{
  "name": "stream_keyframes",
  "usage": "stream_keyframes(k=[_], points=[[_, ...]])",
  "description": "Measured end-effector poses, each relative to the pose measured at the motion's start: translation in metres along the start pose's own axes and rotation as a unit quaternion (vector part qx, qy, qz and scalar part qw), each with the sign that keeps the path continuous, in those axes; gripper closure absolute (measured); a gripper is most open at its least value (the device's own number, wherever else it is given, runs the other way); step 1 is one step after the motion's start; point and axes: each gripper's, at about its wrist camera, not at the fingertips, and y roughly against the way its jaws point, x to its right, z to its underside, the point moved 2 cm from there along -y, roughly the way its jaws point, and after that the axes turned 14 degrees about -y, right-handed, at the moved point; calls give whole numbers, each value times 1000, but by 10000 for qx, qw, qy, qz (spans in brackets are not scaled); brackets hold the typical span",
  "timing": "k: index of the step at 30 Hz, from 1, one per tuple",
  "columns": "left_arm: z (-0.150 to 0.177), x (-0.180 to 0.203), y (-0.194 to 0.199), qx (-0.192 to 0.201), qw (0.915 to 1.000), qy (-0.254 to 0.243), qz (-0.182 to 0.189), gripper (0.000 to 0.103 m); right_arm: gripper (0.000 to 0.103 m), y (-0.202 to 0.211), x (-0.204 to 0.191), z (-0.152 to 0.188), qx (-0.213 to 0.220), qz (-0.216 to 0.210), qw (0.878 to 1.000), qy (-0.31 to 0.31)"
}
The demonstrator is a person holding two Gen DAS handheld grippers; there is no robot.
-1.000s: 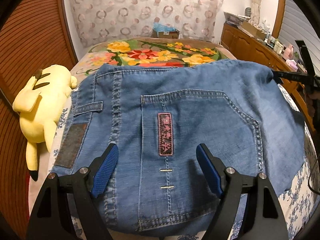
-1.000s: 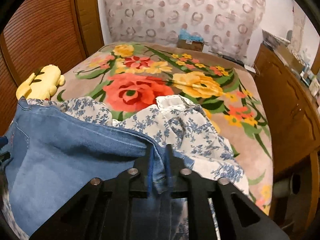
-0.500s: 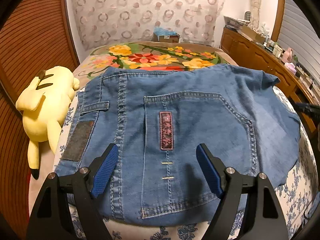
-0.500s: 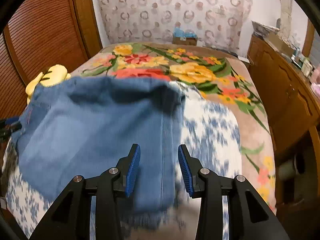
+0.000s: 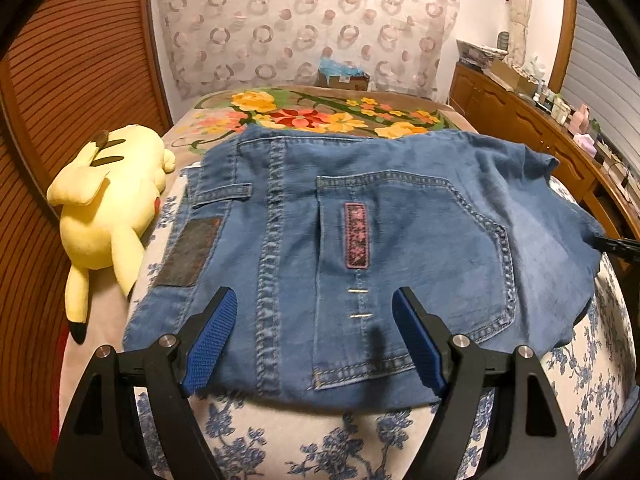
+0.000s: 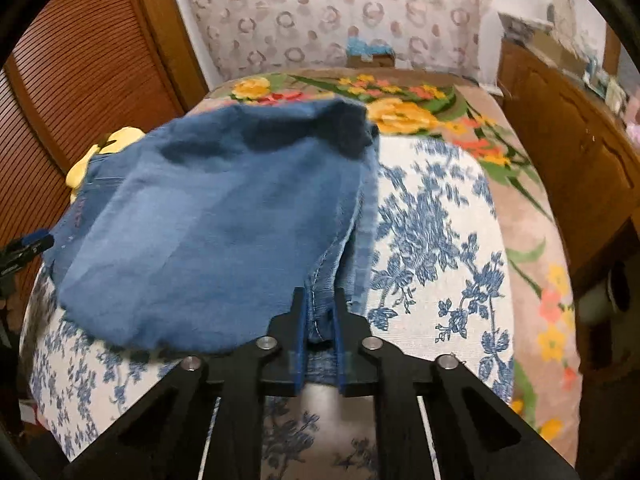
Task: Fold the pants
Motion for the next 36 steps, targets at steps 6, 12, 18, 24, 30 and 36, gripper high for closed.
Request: stream_keyframes(k=[6, 12, 18, 24, 30, 36], points=[[9, -12, 5, 12, 9999, 102, -95, 22, 94, 16, 3, 16, 101, 59, 9999, -28], [19, -36, 10, -11, 9991, 263, -339, 22, 64, -5, 15, 24, -12, 391, 9982, -454], [32, -61, 12, -61, 9972, 424, -607, 22, 54, -16, 15, 27, -29, 375, 9979, -535], [43, -75, 5, -159, 9958, 561, -709, 30, 50, -17, -2, 31, -3, 496, 9983, -315], [47, -81, -9, -244, 9956, 608, -673, 36, 50, -17, -7, 36, 49, 544, 9984, -161], [48, -81, -16, -238, 9961, 744, -416, 56, 68, -19, -8, 37, 62, 477, 9988, -63]])
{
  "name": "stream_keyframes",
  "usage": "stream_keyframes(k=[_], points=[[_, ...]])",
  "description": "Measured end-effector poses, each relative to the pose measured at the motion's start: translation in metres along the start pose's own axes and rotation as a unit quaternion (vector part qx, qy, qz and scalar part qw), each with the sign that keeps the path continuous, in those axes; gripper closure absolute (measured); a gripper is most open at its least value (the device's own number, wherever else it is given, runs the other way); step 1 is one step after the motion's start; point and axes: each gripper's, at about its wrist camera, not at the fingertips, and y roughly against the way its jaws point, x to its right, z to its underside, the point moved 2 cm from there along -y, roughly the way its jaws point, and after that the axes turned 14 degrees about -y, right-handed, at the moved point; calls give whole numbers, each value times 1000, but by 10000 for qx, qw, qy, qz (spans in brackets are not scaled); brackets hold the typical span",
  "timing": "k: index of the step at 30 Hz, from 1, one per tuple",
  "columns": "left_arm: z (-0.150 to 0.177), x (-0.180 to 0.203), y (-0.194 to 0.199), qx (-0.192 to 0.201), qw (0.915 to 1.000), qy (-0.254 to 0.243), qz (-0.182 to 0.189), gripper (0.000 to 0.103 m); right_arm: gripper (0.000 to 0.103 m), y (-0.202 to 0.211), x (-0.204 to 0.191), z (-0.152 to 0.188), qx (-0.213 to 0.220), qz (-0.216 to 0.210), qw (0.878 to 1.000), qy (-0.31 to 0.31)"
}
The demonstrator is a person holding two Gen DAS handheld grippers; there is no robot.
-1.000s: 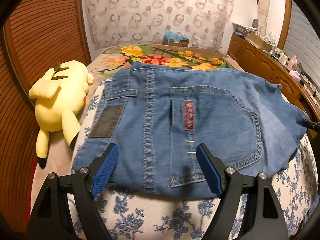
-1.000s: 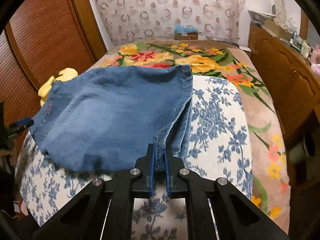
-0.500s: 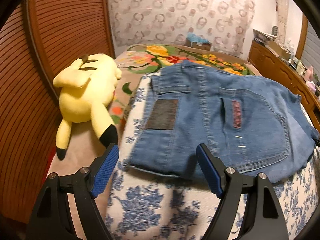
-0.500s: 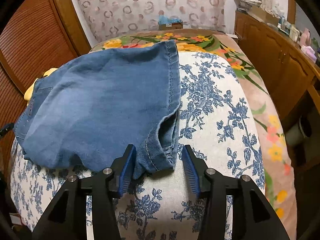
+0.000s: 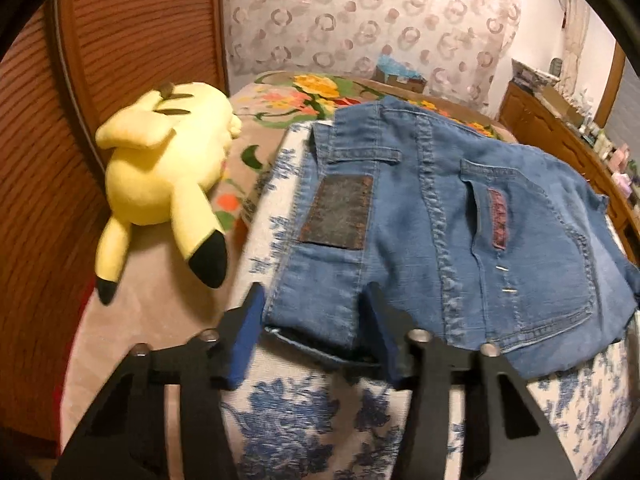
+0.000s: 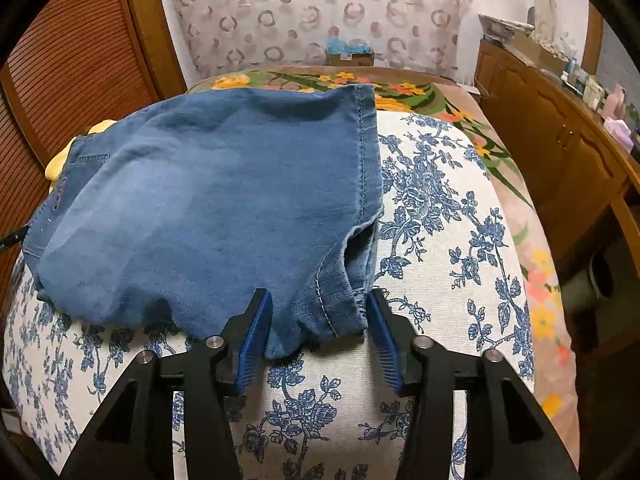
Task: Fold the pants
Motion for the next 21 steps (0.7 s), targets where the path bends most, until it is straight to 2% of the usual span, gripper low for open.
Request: stream_keyframes(k=[3, 7, 16, 21], points=[[-1, 7, 3, 64, 9999, -115, 16, 76, 83, 0, -1, 0, -58, -219, 9997, -31], [-3, 10, 10, 128, 9999, -96, -39, 91, 87, 0, 0, 0, 5, -301, 9995, -53], [-10, 9, 58, 694, 9975, 44, -109, 96, 89, 44, 14, -8, 720, -563, 9956, -224], [-12, 19, 84, 958, 9952, -107, -169, 97, 90, 70, 18, -4, 1019, -634, 9927, -132]])
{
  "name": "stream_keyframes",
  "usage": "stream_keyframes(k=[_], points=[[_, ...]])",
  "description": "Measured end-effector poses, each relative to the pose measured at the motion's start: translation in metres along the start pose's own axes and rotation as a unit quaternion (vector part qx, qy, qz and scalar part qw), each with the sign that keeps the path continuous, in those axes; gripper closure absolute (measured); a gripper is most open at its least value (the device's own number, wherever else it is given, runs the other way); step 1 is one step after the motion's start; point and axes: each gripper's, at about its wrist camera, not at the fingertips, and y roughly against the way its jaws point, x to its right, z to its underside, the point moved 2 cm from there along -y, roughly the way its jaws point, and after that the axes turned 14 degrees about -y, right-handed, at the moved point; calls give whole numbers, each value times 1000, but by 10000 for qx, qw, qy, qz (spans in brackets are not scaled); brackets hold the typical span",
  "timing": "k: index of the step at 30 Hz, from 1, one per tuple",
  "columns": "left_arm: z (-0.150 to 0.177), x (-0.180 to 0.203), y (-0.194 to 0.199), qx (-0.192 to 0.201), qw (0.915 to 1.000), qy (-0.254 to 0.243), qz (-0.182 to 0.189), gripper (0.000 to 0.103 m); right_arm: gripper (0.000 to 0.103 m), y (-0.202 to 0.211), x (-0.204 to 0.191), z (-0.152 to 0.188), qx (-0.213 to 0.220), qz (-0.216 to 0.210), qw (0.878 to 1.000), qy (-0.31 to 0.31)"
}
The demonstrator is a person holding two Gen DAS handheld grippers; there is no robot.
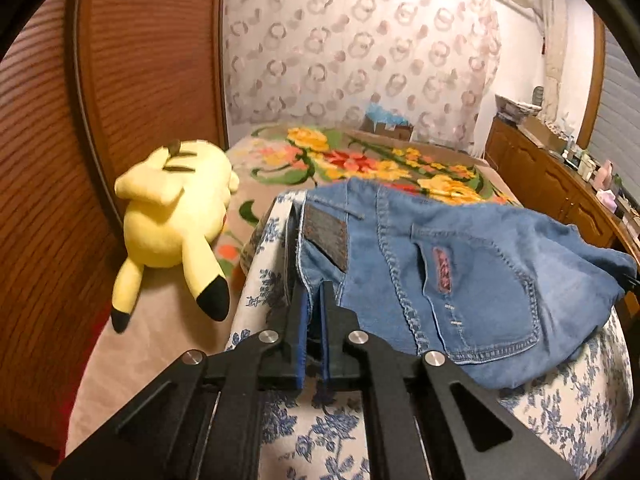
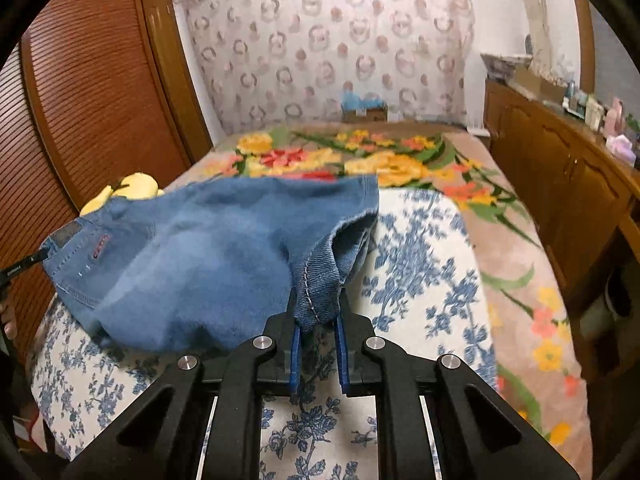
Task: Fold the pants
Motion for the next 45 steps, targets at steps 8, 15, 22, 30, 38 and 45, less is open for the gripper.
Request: stream_keyframes(k=[8, 15, 22, 30, 38, 45], points=[[16, 9, 36, 306, 9995, -34, 44, 97, 90, 43, 18, 26, 289, 42, 9996, -17], [45, 26, 63, 447, 9988, -112, 161, 97, 90, 75, 28, 64, 370, 147, 9992, -27], [78, 31, 102, 550, 9979, 7, 354, 97, 90, 114, 28, 89, 449, 115, 9989, -119], [107, 42, 100, 85, 9988, -164, 458, 94, 88, 115, 39, 107, 100, 81, 9995, -276], [105, 42, 92, 25, 9995, -186, 267, 57, 76, 119, 46, 106, 163, 190, 9990, -379], [97, 51, 86, 168, 9989, -256, 344, 44, 71, 126, 45, 117, 161, 188, 9987, -444]])
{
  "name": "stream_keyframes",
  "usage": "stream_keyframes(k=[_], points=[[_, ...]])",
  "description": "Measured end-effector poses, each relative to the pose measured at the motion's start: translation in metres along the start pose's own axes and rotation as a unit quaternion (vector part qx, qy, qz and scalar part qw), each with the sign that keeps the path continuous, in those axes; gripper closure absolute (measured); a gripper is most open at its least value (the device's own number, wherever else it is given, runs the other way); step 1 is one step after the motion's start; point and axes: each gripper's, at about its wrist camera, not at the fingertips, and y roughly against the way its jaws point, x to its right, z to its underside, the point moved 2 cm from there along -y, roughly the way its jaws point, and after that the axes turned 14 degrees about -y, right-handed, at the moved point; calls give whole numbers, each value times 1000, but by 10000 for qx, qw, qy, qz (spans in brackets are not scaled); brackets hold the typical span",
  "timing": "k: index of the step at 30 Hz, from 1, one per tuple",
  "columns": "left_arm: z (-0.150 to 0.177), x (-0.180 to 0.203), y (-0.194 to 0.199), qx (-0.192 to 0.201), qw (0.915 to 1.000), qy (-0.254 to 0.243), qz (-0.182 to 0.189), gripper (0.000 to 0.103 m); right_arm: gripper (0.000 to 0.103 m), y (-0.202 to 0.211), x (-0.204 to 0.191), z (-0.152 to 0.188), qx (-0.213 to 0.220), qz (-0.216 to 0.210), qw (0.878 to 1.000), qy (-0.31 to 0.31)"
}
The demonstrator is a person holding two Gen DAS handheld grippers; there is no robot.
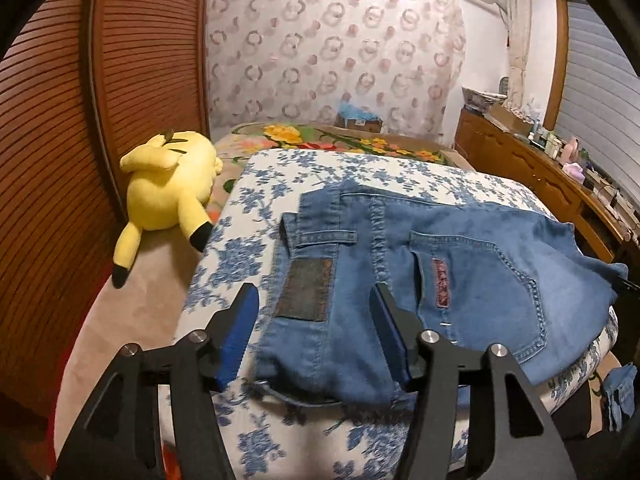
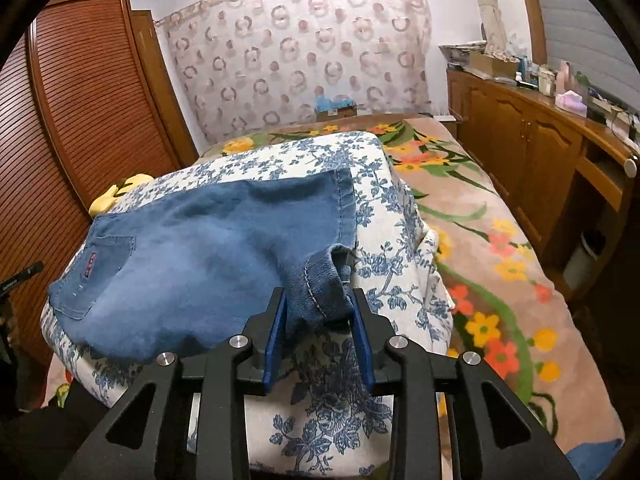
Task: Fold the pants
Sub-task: 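Open the left gripper while right gripper holds and pulls the leg hem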
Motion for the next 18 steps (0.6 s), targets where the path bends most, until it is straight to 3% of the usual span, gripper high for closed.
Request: stream_keyframes(k=[11, 18], points=[[-11, 61, -12, -77, 9969, -513, 593, 44, 70, 12, -1, 7, 51, -35, 10000, 20], [-24, 86, -13, 1, 9950, -700, 713, 44, 70, 11, 1, 6, 37, -34, 10000, 4]])
